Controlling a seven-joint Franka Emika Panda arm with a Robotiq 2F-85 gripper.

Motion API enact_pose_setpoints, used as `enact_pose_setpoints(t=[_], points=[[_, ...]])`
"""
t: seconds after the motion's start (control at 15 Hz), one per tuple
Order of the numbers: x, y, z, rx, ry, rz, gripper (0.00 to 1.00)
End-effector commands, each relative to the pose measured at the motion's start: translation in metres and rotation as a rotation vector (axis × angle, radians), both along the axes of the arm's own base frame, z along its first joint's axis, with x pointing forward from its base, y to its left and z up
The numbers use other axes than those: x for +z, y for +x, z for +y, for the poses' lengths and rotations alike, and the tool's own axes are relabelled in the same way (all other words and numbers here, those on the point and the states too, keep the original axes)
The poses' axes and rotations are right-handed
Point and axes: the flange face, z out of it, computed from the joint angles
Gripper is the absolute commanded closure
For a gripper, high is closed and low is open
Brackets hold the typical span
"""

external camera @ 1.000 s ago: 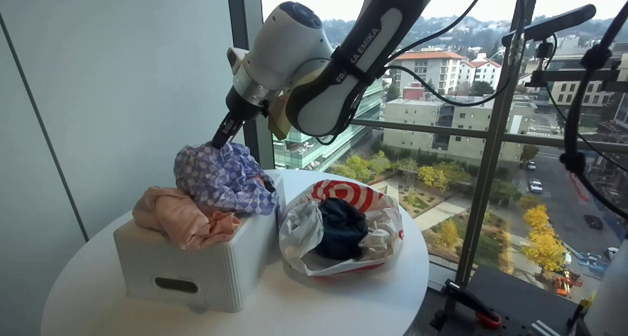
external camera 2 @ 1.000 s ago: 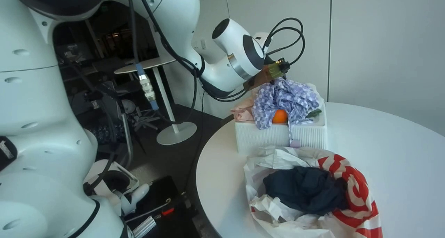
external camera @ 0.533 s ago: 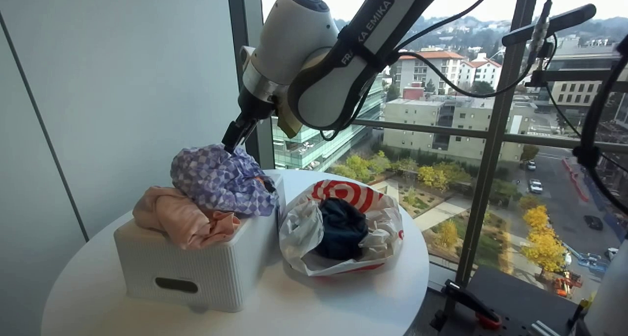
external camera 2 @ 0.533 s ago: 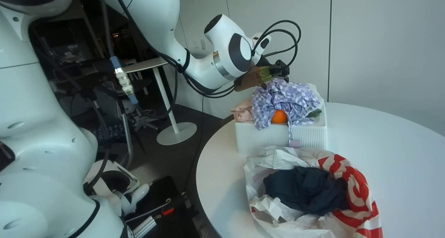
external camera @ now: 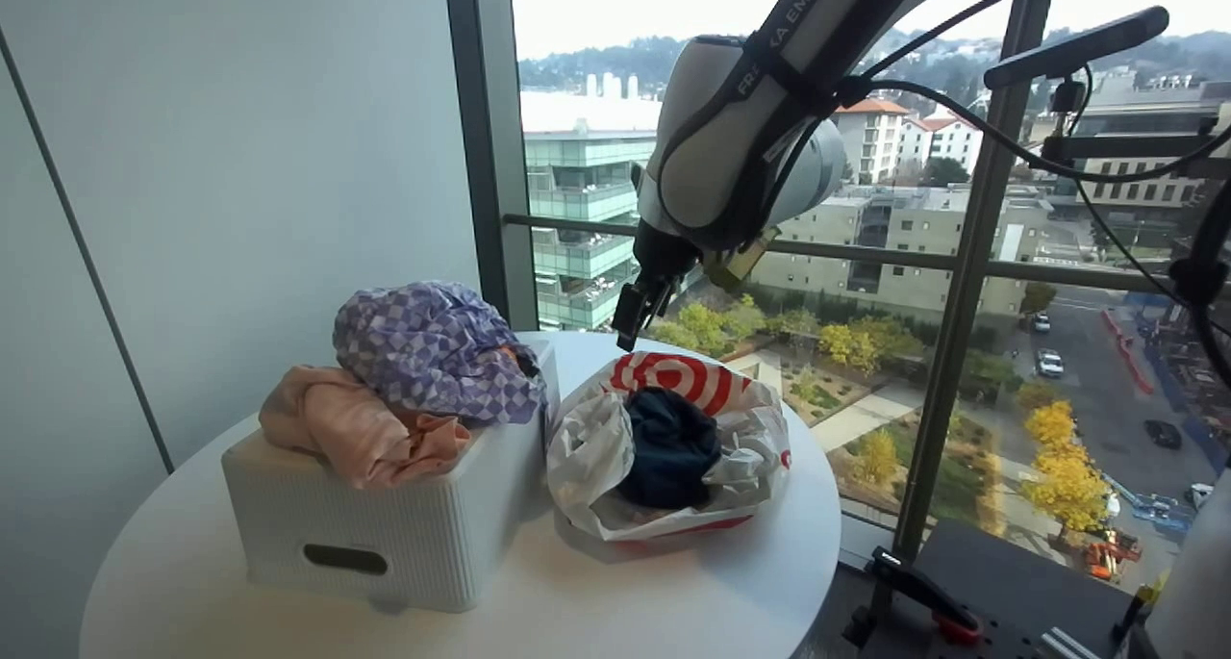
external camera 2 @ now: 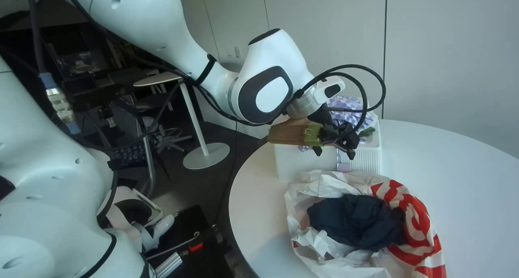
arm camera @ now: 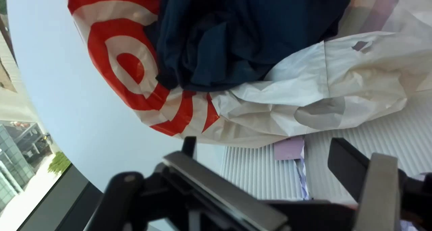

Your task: Put the clothes in the bag on top of the basket

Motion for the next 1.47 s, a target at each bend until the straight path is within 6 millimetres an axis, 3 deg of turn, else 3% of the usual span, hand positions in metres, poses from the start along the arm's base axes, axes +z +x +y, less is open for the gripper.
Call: enact_pose_setpoints(t=[0.0,0.13,0.33,0.8,1.4], points=[[-0.021,-0.009,-0.052,0.009,0.000,0.071,0.00],[-0.029,-0.005,-0.079,0.003,-0.012,0.085,0.00],[-0.048,-0.002,-0.095,0.012,0.024,0.146,0.00],[-0.096,0.022,-0.091,0.123,0.101,0.280,0.00],[-0.163,0.059,-0.082,0.261,0.131,0.315,0.00]])
